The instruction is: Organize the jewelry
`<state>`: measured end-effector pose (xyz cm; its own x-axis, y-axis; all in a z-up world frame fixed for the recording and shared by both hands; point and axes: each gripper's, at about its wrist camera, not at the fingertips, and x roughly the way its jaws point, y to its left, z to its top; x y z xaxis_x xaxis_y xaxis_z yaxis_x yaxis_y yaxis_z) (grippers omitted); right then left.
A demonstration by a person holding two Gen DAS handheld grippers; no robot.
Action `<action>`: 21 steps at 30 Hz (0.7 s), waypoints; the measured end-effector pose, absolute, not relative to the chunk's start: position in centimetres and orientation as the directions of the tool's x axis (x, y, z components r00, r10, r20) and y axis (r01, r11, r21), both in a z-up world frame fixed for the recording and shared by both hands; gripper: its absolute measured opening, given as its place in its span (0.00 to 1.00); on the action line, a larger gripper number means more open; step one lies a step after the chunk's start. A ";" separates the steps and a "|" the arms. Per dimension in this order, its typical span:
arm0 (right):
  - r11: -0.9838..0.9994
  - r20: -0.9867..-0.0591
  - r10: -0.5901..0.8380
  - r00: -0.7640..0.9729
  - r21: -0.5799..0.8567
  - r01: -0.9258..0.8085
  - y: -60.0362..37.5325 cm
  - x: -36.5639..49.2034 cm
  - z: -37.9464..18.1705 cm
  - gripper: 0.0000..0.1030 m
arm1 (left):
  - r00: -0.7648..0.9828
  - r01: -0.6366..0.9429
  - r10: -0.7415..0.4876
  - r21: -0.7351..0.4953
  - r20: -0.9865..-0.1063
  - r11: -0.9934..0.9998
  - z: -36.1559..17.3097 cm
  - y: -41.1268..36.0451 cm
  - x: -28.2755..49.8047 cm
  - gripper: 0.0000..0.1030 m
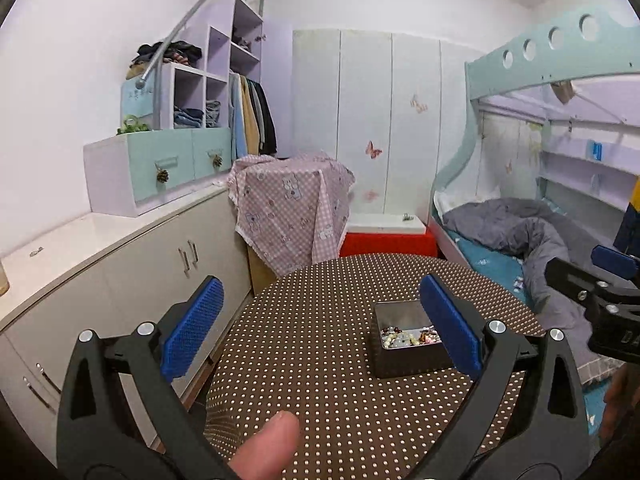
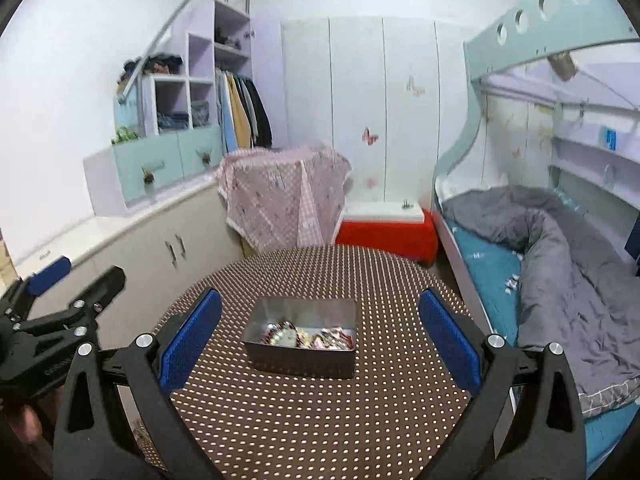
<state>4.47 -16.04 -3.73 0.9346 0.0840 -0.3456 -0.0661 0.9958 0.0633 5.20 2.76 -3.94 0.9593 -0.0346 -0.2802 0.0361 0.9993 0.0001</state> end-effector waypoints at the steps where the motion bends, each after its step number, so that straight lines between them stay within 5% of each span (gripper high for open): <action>1: 0.996 -0.334 0.077 0.939 0.059 -0.061 -16.0 3.9 -3.7 0.92 | 0.962 0.032 -0.031 -0.003 -0.271 0.999 -3.8 2.8 4.7 0.94; 9: 1.000 -0.255 0.016 0.967 0.028 -0.009 -15.1 1.0 -2.2 0.92 | 0.966 0.008 -0.004 0.012 -0.257 1.000 -3.0 3.5 2.6 0.94; 21: 0.999 -0.277 0.030 0.960 0.031 -0.023 -14.5 0.3 -3.2 0.92 | 0.975 -0.030 0.033 0.019 -0.219 0.999 -2.1 3.1 1.5 0.94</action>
